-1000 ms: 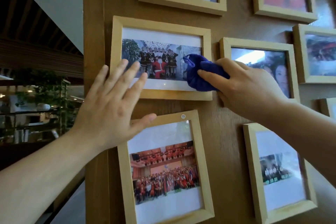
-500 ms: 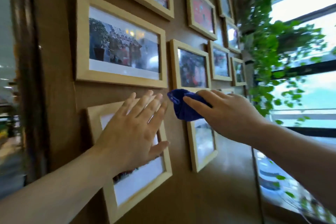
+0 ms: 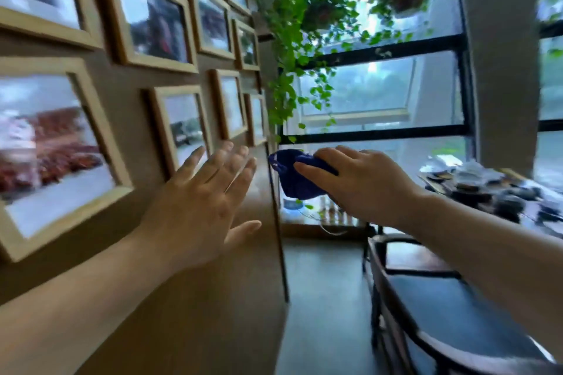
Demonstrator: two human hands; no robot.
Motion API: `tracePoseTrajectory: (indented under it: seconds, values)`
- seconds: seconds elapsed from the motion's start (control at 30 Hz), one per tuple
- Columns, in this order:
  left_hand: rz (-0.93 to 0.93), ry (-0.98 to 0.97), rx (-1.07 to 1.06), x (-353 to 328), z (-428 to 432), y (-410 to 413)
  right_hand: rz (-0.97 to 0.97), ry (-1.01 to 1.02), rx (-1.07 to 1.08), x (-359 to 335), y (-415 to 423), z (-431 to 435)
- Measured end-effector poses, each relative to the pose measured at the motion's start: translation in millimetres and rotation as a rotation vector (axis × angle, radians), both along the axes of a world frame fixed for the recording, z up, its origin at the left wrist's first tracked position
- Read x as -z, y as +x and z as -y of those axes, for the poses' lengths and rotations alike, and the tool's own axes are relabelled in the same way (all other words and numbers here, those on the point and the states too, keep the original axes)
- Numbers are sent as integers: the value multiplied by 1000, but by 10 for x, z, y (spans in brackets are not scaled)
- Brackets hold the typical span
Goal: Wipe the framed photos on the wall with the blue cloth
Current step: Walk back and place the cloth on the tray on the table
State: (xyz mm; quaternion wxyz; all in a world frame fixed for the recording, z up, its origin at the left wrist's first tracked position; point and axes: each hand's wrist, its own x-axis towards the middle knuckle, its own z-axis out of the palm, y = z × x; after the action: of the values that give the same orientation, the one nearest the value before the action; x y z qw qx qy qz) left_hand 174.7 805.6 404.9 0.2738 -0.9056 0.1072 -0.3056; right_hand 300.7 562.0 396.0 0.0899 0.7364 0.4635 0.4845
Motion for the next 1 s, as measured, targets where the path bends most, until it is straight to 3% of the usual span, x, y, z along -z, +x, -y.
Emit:
tracePoseTrajectory:
  seconds: [0.37, 1.0]
  values:
    - [-191, -79, 258, 1030, 1643, -327, -363, -39, 263, 998, -986, 1884]
    - [-378, -97, 767, 1966, 3629, -1658, -721, 137, 733, 1935, -3881, 3585]
